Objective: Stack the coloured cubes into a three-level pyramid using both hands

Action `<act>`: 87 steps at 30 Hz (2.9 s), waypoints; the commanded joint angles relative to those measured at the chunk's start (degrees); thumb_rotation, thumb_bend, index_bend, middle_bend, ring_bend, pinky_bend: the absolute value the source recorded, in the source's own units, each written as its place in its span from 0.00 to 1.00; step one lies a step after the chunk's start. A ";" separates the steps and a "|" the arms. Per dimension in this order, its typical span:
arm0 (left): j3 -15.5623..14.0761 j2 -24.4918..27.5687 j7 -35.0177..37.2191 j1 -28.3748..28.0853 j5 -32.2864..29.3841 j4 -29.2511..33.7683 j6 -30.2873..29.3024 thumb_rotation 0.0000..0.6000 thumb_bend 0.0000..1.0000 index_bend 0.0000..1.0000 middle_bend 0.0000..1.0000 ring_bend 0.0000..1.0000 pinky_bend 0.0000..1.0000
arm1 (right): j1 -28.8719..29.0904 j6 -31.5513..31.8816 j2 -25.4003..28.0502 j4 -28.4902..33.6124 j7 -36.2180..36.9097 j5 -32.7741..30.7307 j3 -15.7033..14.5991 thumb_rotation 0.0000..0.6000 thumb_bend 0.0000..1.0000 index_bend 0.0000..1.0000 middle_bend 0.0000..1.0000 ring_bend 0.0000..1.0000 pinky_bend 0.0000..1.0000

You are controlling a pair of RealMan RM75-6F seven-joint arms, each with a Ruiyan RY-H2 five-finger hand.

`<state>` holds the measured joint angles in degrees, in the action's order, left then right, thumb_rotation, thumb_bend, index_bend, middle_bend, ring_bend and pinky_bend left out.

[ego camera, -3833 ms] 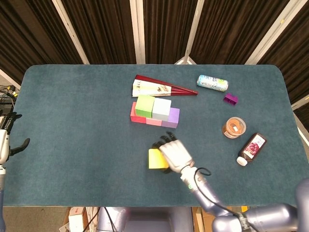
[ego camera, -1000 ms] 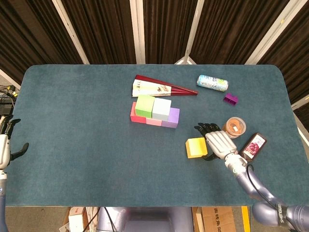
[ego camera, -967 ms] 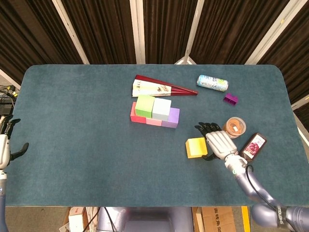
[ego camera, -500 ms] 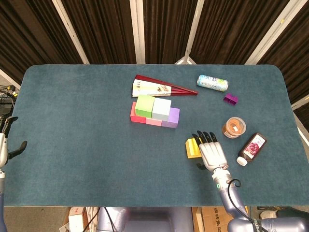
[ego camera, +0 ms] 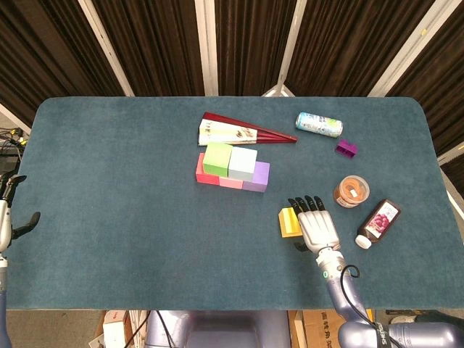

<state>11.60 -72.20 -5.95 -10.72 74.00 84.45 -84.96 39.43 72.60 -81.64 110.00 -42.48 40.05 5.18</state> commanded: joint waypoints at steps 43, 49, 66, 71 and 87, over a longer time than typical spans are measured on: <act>0.38 -1.42 -2.66 -0.58 -1.40 -0.32 0.73 1.00 0.32 0.23 0.11 0.00 0.00 | 6.32 -5.08 1.68 -2.15 -2.39 -7.65 2.86 1.00 0.26 0.31 0.26 0.07 0.00; 0.43 -1.55 -2.69 -0.66 -1.50 -0.41 0.83 1.00 0.32 0.23 0.11 0.00 0.00 | 6.81 -4.86 1.55 -2.54 -2.70 -8.10 2.80 1.00 0.26 0.31 0.26 0.08 0.00; 0.40 -1.64 -2.74 -0.71 -1.64 -0.25 1.02 1.00 0.32 0.24 0.11 0.00 0.00 | 7.07 -4.49 2.04 -2.86 -2.43 -8.64 2.23 1.00 0.28 0.31 0.36 0.17 0.00; 0.37 -1.61 -2.58 -0.66 -1.48 -0.23 0.90 1.00 0.32 0.25 0.11 0.00 0.00 | 7.03 -4.55 2.03 -3.11 -2.05 -8.35 2.01 1.00 0.31 0.33 0.40 0.20 0.00; 0.11 -1.45 -3.62 -0.63 -1.00 -0.84 0.53 1.00 0.32 0.25 0.11 0.00 0.00 | 5.41 -0.52 6.94 2.86 0.05 -4.38 3.44 1.00 0.35 0.40 0.43 0.23 0.00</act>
<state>11.74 -73.60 -9.17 -11.32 72.99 83.82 -84.33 45.20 71.12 -76.12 111.39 -42.57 35.12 8.11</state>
